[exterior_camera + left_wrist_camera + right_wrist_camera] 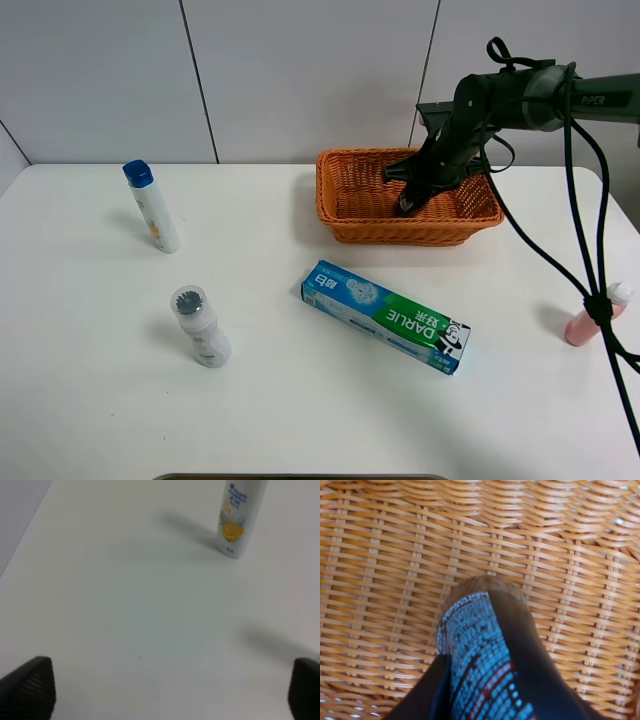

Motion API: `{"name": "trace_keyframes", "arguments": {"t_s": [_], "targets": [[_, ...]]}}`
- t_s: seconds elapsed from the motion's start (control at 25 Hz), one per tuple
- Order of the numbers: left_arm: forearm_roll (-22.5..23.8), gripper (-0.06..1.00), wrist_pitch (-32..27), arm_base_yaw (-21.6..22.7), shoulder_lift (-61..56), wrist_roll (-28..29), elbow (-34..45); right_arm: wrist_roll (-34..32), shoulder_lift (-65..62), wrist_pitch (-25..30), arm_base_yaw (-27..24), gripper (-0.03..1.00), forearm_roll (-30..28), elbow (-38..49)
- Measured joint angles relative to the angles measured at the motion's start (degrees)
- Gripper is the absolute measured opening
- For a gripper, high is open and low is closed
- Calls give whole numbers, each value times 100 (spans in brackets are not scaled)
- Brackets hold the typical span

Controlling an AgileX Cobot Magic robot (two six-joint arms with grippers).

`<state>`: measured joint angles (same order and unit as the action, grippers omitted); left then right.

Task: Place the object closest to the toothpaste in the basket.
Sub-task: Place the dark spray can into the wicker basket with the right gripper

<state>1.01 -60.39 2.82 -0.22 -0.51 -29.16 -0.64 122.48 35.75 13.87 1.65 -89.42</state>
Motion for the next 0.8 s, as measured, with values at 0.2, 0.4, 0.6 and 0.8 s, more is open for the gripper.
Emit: {"name": "trace_keyframes", "arguments": {"t_s": [0.2, 0.4, 0.6, 0.8], "targets": [[0, 94, 0, 0, 0, 0, 0, 0, 0, 0, 0, 35, 0, 0], [0, 94, 0, 0, 0, 0, 0, 7, 0, 5, 0, 60, 0, 0], [0, 94, 0, 0, 0, 0, 0, 64, 0, -88, 0, 95, -6, 0], [-5, 94, 0, 0, 0, 0, 0, 64, 0, -123, 0, 99, -6, 0]]}}
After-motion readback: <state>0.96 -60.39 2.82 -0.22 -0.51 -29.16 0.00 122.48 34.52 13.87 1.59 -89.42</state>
